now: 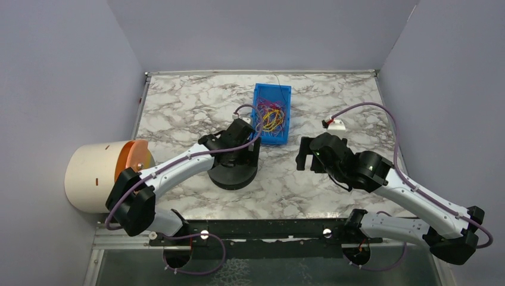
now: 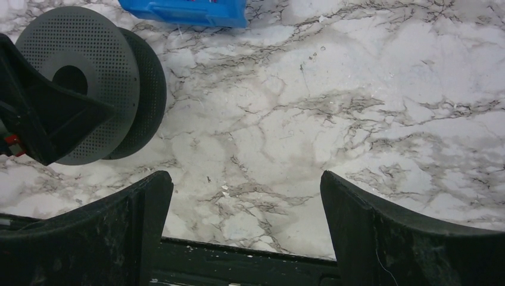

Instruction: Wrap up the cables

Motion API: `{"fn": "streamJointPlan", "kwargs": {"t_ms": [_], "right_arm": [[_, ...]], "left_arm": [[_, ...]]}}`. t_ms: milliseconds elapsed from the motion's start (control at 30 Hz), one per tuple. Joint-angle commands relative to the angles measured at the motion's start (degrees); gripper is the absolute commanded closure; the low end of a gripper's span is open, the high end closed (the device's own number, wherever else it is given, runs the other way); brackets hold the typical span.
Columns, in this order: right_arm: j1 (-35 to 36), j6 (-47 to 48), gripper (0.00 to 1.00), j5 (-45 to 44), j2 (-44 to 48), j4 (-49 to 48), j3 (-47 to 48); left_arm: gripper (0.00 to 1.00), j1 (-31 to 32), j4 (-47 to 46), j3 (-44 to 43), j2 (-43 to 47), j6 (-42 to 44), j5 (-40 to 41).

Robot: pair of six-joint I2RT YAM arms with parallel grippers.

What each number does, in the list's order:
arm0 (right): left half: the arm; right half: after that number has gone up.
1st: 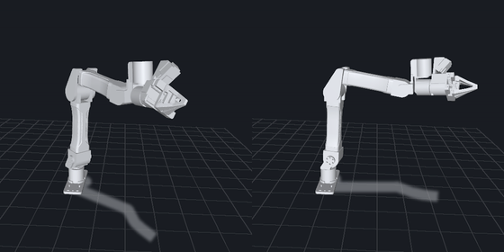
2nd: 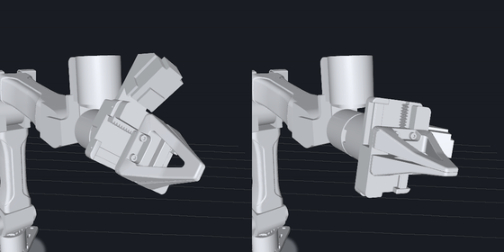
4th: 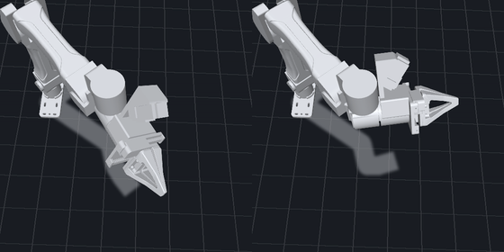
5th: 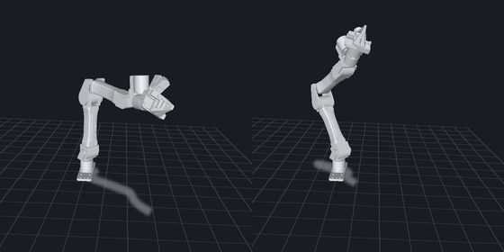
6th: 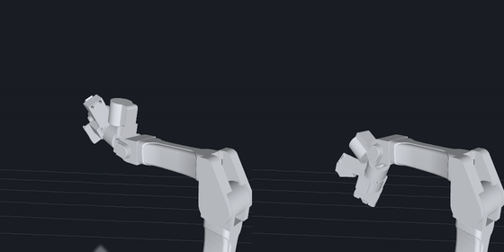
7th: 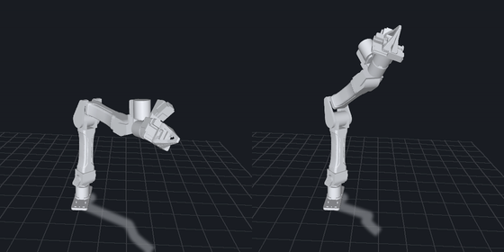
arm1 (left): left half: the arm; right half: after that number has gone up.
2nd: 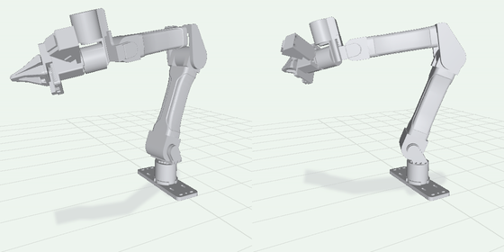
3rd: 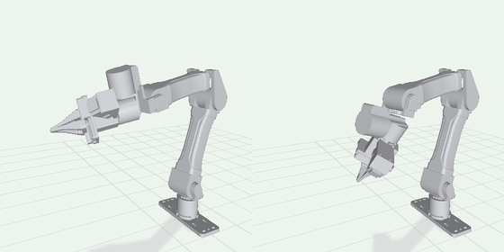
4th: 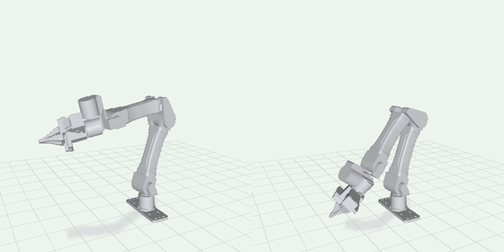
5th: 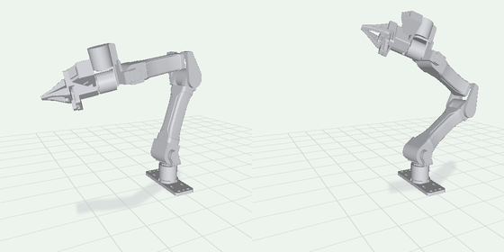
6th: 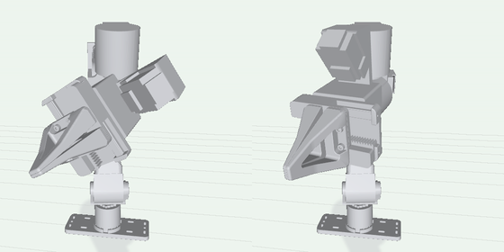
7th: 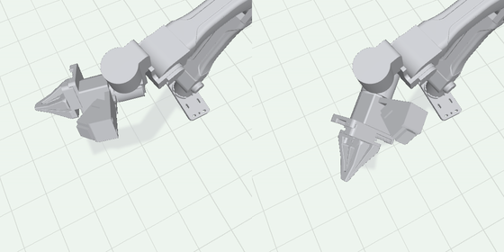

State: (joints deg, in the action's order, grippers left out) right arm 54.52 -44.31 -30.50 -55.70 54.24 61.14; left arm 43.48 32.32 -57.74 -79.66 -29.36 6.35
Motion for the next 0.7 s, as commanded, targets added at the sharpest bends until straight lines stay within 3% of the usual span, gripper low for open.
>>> {"fn": "streamJointPlan", "kwargs": {"t_ms": [0,667], "right_arm": [[-0.2,0.6,0.0,-1.4,2.1,-2.1,-1.3],[-0.2,2.1,0.0,-0.4,0.6,-5.0,-2.4]], "left_arm": [[0.01,1.0,-0.8,-2.2,-2.4,-1.8,5.0],[0.01,3.6,4.1,-8.5,-13.2,0.1,10.2]]}}
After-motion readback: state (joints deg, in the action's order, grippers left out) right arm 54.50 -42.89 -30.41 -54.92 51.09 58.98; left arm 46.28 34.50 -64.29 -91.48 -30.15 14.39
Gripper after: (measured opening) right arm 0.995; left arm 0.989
